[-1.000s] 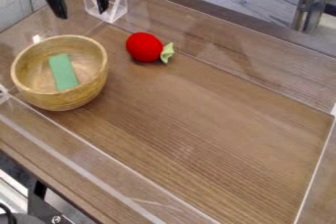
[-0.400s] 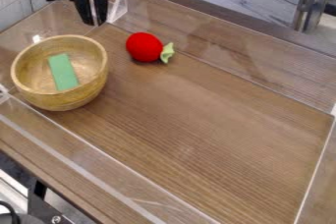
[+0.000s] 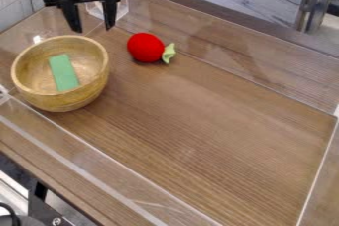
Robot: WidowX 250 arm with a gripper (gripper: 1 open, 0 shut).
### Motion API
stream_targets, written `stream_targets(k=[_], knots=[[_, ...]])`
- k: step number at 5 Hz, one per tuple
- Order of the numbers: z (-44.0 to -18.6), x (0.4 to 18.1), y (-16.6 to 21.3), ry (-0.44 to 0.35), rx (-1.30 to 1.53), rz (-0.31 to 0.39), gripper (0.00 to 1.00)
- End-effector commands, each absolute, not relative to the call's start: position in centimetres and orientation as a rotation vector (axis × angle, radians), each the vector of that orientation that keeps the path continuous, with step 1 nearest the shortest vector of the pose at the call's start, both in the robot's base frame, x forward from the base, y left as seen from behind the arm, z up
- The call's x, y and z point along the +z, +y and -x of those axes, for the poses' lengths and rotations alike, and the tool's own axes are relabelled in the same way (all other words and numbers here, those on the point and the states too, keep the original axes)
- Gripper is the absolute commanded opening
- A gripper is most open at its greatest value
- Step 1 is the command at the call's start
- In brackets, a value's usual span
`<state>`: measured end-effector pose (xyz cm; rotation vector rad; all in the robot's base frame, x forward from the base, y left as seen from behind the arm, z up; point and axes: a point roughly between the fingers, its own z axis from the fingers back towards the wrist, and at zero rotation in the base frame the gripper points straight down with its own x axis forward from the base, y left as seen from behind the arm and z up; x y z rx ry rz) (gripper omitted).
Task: Put the green stick in the brown bowl
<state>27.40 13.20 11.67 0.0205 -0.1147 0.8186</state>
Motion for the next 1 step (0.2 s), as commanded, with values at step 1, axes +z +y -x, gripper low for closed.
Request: stream_targets(k=[1], knots=[[-28.01, 12.72, 13.09, -0.147, 0.797, -0.03, 1.0]])
